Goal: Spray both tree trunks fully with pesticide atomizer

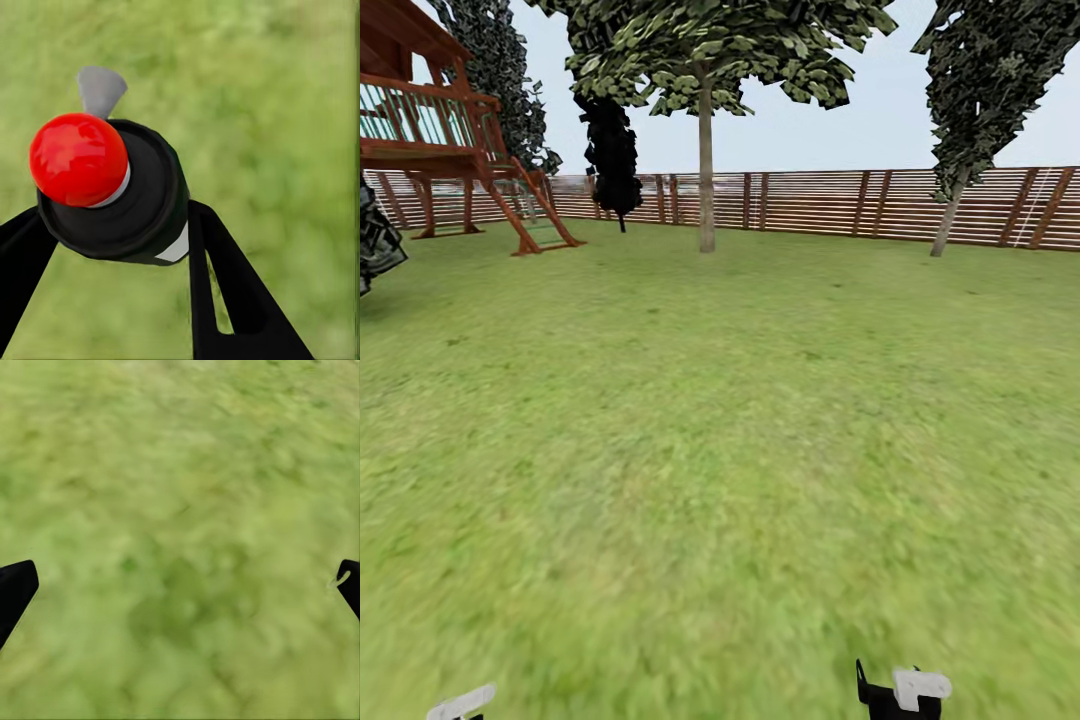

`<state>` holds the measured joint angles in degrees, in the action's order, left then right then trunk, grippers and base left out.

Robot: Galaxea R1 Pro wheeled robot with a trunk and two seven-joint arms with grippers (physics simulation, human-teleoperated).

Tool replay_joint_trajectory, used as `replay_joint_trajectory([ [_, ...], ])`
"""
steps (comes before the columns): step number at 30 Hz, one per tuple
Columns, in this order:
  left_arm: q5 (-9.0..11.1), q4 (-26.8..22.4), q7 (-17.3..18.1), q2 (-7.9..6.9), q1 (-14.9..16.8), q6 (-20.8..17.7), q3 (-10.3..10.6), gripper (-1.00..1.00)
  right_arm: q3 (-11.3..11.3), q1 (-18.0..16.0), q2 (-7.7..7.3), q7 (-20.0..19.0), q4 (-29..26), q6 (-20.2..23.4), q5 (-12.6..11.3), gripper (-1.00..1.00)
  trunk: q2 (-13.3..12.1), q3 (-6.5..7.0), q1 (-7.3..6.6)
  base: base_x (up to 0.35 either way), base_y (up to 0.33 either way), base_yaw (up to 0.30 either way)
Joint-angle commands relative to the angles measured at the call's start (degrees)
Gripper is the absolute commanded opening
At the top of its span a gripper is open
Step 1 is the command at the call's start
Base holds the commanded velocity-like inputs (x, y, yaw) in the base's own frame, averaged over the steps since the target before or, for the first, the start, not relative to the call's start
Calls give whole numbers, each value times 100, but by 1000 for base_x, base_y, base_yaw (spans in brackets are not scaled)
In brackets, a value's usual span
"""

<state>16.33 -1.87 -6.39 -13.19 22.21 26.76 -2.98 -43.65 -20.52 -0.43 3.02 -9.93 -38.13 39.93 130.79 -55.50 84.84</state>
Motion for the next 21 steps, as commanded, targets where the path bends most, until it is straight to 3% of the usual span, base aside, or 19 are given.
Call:
replay_joint_trajectory([
  [1, -12, 2, -3, 1, 3, 17, -27, -100, -29, -5, -1, 32, 8, -19, 62, 100, 2, -5, 3, 340, 0, 0],
  [21, -14, 2, -3, 1, 3, 22, -27, -100, -27, -5, 0, 32, 8, -19, 62, 100, 2, -5, 3, 340, 0, 0],
])
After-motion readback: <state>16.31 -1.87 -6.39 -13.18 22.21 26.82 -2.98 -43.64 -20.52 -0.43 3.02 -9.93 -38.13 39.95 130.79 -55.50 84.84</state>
